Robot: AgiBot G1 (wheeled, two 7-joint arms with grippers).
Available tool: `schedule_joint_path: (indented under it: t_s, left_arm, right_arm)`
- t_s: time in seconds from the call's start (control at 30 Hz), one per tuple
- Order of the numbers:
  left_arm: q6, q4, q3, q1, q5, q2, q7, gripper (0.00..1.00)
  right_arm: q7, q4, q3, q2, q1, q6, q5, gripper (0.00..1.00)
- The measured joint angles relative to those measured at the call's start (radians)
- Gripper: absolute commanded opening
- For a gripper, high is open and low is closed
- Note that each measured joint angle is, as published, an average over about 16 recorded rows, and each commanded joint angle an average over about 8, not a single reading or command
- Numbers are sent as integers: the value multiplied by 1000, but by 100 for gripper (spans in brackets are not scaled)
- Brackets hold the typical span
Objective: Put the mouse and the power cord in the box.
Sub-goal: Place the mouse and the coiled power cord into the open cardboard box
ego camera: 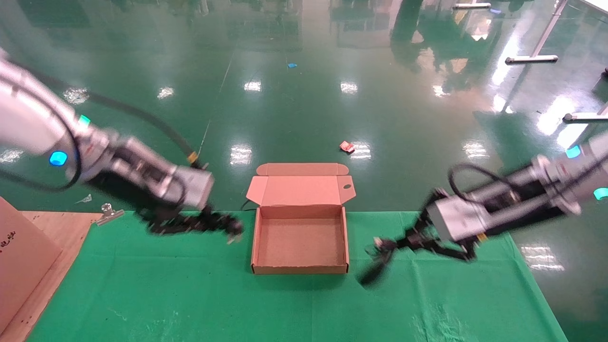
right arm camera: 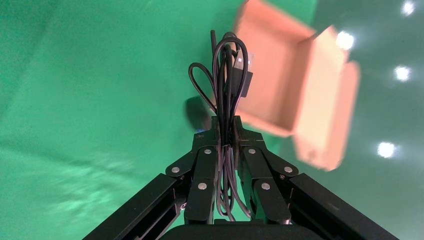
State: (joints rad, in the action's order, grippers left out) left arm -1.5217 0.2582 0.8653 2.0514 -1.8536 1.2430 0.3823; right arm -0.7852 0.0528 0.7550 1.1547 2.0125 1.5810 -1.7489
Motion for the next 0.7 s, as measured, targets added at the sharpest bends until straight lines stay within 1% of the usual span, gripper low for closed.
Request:
schedule_joint_path:
  t_s: [0.17,0.37,0.53,0.7]
  left_arm:
    - [-31,58,-4,57,18,39,-51,0]
    - [-47,121,2,82,46,64,-97,0]
    - [-46,171,17,71,68,68,-117,0]
    - [23,231,31,24,72,66,-120,0]
  right_arm:
    - [22,-7,-2,43,62,4,11,0]
    - [40,-23,-1,80,110,4,16,0]
    - [41,-40,0,94,131,7,17,0]
    - [33,-60,-1,99,143,10,19,0]
